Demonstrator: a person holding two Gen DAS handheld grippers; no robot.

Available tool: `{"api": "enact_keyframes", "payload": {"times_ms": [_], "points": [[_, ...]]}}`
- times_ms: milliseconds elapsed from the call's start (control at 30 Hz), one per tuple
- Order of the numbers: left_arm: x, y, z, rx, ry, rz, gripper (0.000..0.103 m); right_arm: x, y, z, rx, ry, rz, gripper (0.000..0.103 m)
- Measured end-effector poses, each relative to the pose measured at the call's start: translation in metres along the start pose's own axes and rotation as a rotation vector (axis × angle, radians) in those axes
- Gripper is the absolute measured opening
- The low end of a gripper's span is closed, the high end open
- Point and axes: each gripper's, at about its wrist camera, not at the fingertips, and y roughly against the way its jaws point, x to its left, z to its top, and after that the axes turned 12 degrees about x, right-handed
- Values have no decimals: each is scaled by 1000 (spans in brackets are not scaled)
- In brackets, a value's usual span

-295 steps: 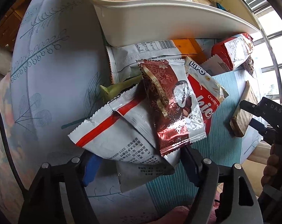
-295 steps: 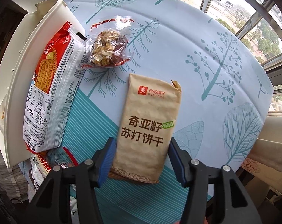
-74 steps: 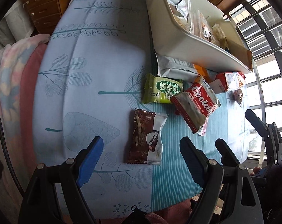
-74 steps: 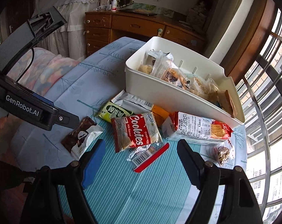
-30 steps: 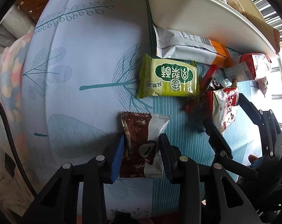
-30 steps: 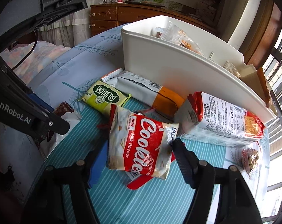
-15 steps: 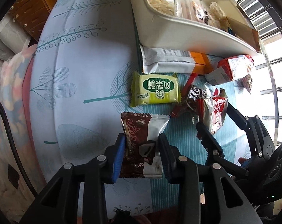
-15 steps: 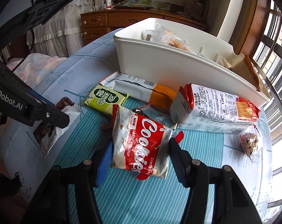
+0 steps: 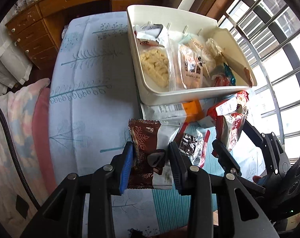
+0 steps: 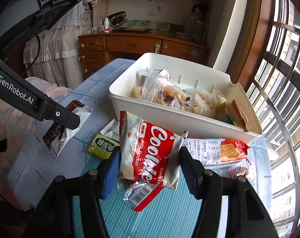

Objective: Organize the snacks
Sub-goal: 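Carry the chocolate bar and Cookies pack into the white tray and open both grippers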

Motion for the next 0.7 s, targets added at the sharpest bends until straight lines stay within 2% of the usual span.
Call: {"api": "enact_keyframes", "payload": {"times_ms": [367,700], "points": [[-13,41,38,-141,-17,-19,34,-27,12,42,-89,-61,-42,59],[-24,41,68,-217,2,-73,34,-55,6,68,-139,-126,-69,59]]}}
